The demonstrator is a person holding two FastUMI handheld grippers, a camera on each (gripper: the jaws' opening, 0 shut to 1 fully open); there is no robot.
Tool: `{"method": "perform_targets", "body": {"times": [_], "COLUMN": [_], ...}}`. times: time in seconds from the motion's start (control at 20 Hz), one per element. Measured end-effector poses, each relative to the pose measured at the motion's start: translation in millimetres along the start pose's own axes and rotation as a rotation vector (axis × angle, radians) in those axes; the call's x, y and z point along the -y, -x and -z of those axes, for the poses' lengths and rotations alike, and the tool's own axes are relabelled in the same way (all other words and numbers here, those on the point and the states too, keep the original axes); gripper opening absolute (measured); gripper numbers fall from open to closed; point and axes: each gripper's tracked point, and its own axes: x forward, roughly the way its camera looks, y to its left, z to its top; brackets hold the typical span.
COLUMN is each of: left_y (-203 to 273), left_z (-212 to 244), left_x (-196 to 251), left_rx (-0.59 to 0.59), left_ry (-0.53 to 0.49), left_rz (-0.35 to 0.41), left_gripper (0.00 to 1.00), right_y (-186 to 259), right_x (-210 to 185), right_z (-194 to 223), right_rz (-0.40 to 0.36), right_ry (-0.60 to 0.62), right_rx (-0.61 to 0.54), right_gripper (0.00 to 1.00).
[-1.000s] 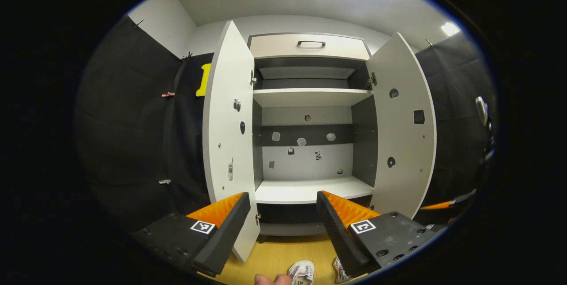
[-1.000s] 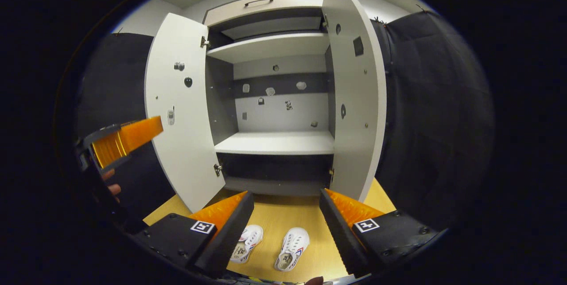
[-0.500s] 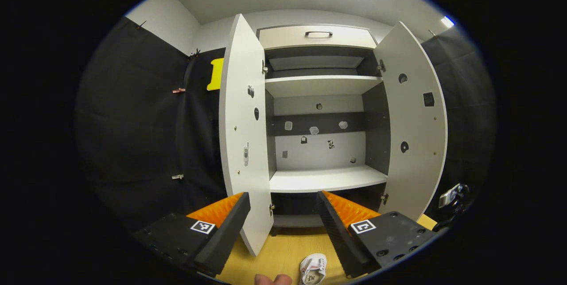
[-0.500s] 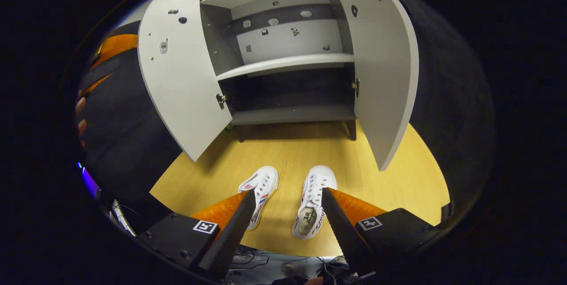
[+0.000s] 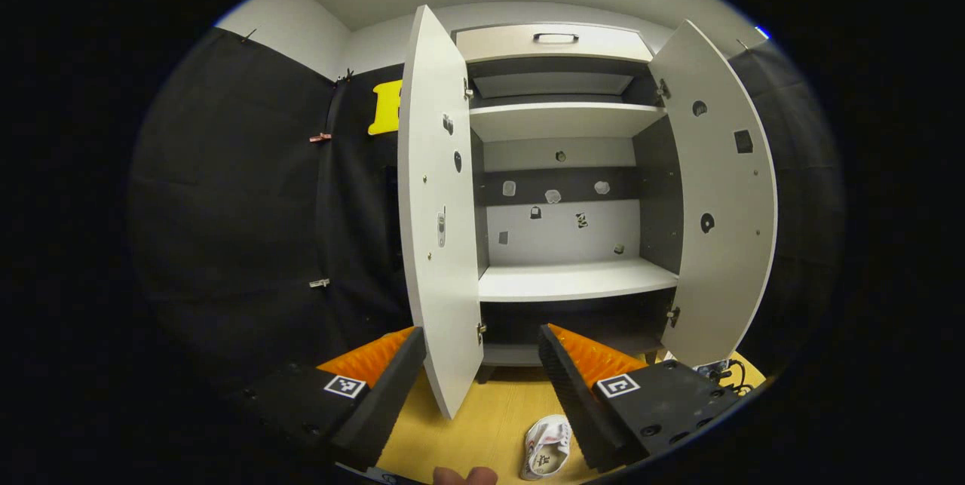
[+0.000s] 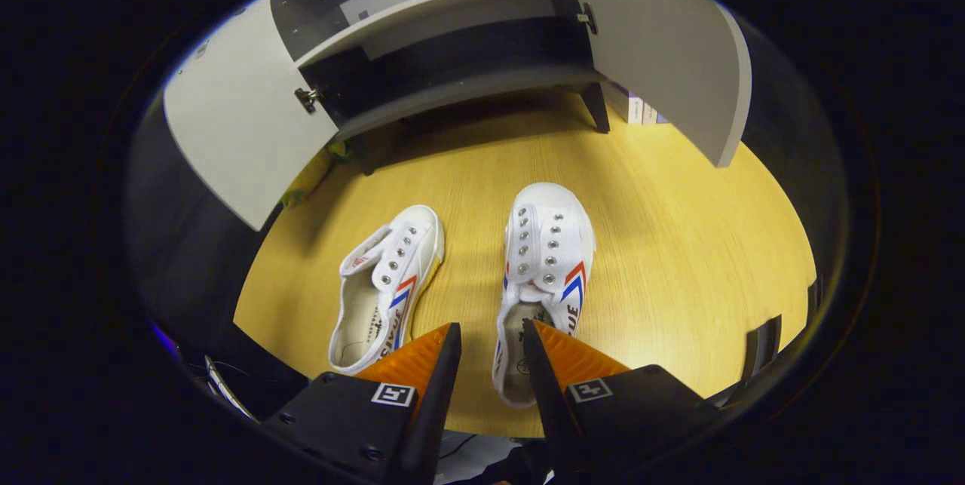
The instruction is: Grab one shoe with the right hand and put it into the shoe cabinet, grab the other shoe with the left hand and put it into the shoe cabinet; then close the right door with the right hand and the left door with the left hand.
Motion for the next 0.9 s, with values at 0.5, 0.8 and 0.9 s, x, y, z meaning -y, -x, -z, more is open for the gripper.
{"method": "perform_targets", "body": {"times": [0.5,0.8,0.9], "left_y": [-9.9,-21.0,-23.3], "left_z": [29.1,49.3,50.8], "left_x": [-12.9,-16.3,-17.3], "left_rx": [-0.051,-0.095,-0.096], "left_ry": [0.004,-0.019,-0.015], "left_rz": [-0.025,-0.021,-0.017], "left_gripper": [0.95,0.95,0.95], "right_y": [-57.8,-69.9,-64.7], "right_x": [5.4,13.0,12.7], "right_z": [-20.3,-30.5,-32.8], "right_rz": [0.110,0.122,0.075], "right_ry": [0.015,0.061,0.081], "right_rx": [0.173,0.207,0.187], "right_gripper": [0.30,0.10,0.06]}}
